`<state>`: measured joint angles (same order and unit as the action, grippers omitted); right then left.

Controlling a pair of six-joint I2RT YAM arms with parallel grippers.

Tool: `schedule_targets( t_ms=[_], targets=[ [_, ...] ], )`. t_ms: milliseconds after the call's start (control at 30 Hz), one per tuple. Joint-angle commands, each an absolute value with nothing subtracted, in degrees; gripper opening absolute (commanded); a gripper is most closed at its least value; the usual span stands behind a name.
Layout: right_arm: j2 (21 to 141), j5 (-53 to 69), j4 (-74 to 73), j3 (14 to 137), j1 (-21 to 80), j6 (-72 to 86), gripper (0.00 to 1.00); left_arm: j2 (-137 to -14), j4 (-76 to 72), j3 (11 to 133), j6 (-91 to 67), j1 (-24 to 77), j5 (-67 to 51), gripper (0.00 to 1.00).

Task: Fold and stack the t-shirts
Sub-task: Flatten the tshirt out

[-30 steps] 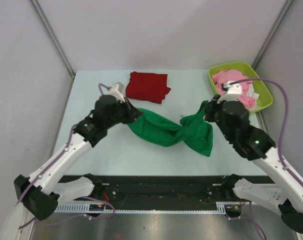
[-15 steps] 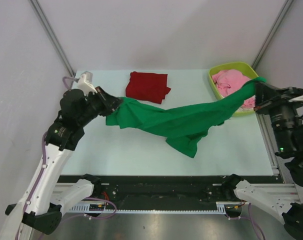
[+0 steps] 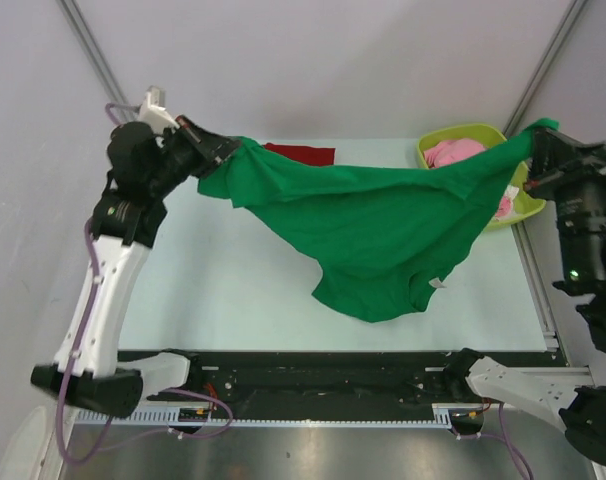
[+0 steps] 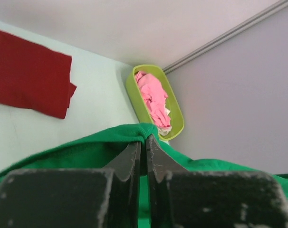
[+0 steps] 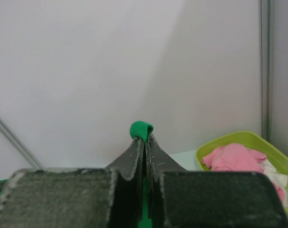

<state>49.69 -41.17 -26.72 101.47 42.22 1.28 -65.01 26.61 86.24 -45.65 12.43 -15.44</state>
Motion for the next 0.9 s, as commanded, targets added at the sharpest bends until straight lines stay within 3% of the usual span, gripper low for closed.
schedule_targets(
  t_ms=[0,267,500,667,867],
  targets=[
    [55.4,-46.3,-18.6,102.4,42.9,-7.1,0.00,-73.5,21.1,91.8,-49.7,9.6,-22.8,0.08],
    [55.2,-40.6,-21.3,107.2,43.2,-5.4,0.00,-71.0,18.5,93.0,-51.7,9.4,-26.6,0.06],
    [48.9,-29.5,-28.6,108.7,42.9,1.3,0.00,-54.5,18.2,83.0,-53.9,9.4,-27.8,0.06],
    [46.9,-19.0,-34.5,115.5,37.2,4.2,0.00,-43.0,20.1,78.3,-56.7,9.4,-28.9,0.05],
    [51.6,-11.3,-40.3,127.3,27.3,7.3,0.00,-39.2,20.4,78.7,-59.8,9.4,-29.9,0.05]
  ],
)
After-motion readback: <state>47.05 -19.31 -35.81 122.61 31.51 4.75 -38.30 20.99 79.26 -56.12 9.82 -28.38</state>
